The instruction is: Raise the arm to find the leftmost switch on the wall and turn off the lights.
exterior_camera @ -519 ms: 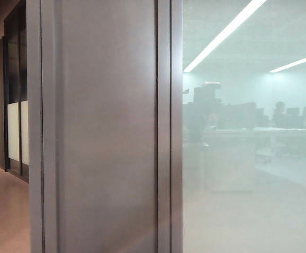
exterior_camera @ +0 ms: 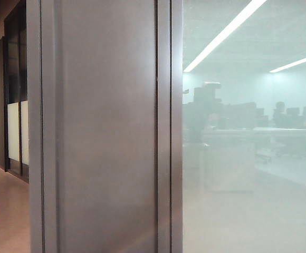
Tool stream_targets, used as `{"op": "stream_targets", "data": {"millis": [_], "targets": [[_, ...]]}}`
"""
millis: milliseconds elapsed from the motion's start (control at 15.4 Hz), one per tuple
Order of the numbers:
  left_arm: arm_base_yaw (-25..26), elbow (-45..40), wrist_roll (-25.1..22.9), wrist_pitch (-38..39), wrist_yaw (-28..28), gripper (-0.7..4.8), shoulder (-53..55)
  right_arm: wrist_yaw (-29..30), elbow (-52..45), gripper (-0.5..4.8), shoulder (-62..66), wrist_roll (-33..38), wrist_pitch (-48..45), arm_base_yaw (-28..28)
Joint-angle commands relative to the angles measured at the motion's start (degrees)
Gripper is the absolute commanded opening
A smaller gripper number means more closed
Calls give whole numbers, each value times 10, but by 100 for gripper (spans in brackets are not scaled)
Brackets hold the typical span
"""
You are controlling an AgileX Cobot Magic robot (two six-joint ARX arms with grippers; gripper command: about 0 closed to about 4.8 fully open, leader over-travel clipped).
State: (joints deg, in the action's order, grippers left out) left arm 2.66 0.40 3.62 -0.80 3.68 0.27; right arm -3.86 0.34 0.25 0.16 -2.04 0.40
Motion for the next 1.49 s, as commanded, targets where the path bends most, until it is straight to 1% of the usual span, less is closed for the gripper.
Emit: {"op": "stream_targets", "data": {"millis": [65,324,454,519,648,778,843,908,1102,1167,1297,1491], "targets": [[0,1,-2,-6,1,-5,0,0,1,-1,-2,0,-8,1],[0,1,-2,-7,2,-5,0,3,1,0,-2,1,-11,1],[0,2,-2,-28,6,-5,0,27,1,-1,-2,2,-24,1],[0,4,-2,-60,29,-5,0,55,1,-1,-2,2,-37,1],[0,4,-2,-122,32,-5,0,91,1,-1,-2,12,-71,1],[0,4,-1,-194,31,-5,0,100,1,-1,-2,47,-132,1],[0,6,2,-245,30,-6,0,99,5,-1,-1,61,-174,1],[0,12,12,-260,30,-6,0,86,12,-1,-1,61,-193,1],[0,51,26,-262,30,-6,0,34,53,-1,-1,61,-197,0],[0,80,27,-262,30,-6,0,-3,88,-1,-1,60,-196,0],[0,126,26,-262,24,-6,9,-36,134,-1,10,60,-194,0],[0,211,24,-262,26,-5,68,-41,216,-1,68,60,-193,0]]}}
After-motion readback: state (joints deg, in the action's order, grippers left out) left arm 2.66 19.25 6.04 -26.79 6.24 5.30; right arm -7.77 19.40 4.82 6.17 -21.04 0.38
